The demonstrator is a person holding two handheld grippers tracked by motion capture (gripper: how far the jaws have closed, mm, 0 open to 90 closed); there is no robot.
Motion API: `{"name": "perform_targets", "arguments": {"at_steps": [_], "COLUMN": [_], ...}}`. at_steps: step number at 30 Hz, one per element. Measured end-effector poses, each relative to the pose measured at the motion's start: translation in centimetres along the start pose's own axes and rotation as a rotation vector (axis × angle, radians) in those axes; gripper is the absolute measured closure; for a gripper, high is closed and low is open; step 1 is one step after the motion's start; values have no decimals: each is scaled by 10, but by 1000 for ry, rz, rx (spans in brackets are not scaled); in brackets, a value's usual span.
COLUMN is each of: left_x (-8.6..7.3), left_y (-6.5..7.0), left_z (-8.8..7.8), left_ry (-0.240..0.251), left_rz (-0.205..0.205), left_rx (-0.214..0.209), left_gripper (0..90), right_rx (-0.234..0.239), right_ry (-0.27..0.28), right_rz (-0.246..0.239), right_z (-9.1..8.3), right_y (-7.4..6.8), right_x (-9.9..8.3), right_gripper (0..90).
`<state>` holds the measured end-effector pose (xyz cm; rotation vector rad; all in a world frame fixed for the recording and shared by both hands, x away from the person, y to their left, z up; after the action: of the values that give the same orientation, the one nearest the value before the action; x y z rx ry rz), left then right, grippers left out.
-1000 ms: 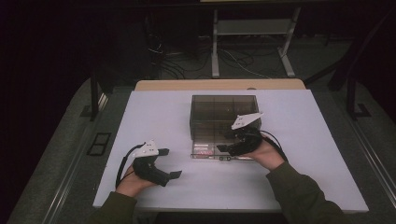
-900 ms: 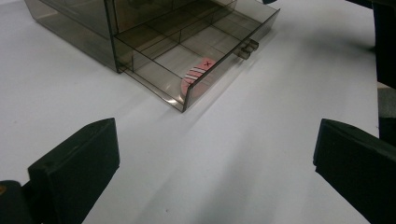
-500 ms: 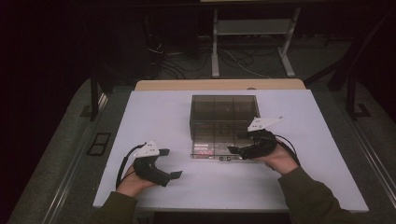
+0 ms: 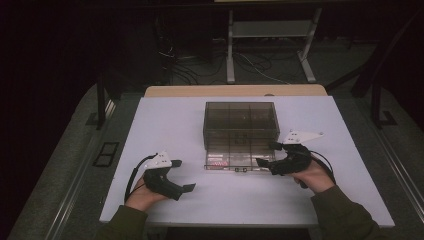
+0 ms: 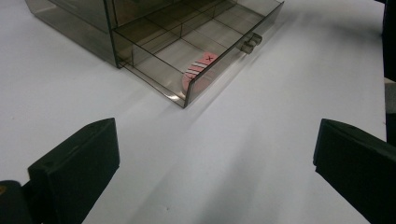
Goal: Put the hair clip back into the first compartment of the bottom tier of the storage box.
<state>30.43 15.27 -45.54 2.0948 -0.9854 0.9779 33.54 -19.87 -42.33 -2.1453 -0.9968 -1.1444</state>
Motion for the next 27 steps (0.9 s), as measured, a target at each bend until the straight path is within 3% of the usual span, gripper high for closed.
{"name": "perform_targets", "arguments": {"at_steps": [9,27], "left_x": [0,1], "left_y": [1,1], "left_z": [1,0], "left_ry": [0,5], "left_rz": [-1,-3], "left_rx": [-9,-6], "left_gripper": [0,0], "right_rx": [-34,-87], "right_ry": [25,25], "right_rz": [-7,-11], "right_z": [-16,-45], "right_y": [-3,1], "right_x": [-15,-51], "right_gripper": [189,189]}}
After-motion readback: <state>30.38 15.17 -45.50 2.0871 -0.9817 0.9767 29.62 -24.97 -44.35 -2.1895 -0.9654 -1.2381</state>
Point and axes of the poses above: each handheld gripper's, and its own axes: z roughly forward along the jaws, x roughly out of its top, y roughly to its right, the point moved 4 cm from there along z, roughly forward along the jaws, and after that the axes turned 4 degrees about -z, right-handed, at the moved point
